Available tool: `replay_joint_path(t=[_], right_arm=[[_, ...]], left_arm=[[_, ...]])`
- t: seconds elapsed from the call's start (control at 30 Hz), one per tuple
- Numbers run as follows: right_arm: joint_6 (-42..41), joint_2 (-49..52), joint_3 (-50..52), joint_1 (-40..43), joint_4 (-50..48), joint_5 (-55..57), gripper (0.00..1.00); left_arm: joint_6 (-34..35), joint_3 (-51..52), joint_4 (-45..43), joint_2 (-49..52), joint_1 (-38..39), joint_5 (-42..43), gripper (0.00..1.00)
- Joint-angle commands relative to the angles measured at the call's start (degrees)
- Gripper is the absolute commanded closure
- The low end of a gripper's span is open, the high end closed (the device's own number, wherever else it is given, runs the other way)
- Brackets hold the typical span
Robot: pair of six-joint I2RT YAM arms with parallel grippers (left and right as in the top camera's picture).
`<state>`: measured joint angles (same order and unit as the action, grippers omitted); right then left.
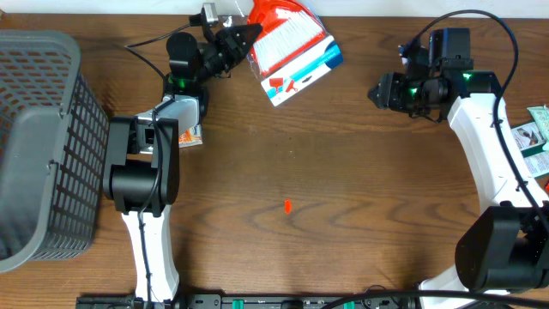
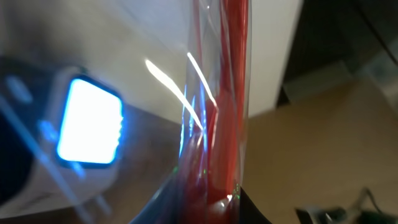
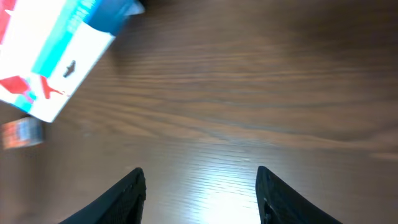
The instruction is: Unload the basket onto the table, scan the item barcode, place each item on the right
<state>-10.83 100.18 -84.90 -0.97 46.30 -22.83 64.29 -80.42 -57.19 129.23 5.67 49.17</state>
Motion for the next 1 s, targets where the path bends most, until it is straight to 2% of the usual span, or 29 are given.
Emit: replay_joint_path(t=[0.0, 0.2, 0.33, 0.6, 0.97], right_arm=[[1.7, 0.3, -0.1, 1.2, -0.7, -10.3, 0.45], [2.2, 0.3, -0.1, 4.6, -0.8, -18.9, 0.46], [4.2, 0.3, -0.1, 6.9, -0.9, -29.5, 0.45], [4.3, 0.3, -0.1, 8.5, -1.9, -45.6, 0.43], [4.3, 0.3, -0.1, 7.9, -5.2, -44.9, 0.42]], left_arm=[[5.3, -2.1, -2.9, 0.0, -0.3, 8.9, 0.93], [12.1, -2.1, -9.6, 0.0, -0.3, 16.9, 0.93], [16.3, -2.1, -13.7, 0.0, 0.0, 20.0, 0.93], [19.6, -2.1, -18.0, 0.0, 2.3, 24.4, 0.93], [19.6, -2.1, -19.3, 0.0, 4.4, 23.2, 0.93]])
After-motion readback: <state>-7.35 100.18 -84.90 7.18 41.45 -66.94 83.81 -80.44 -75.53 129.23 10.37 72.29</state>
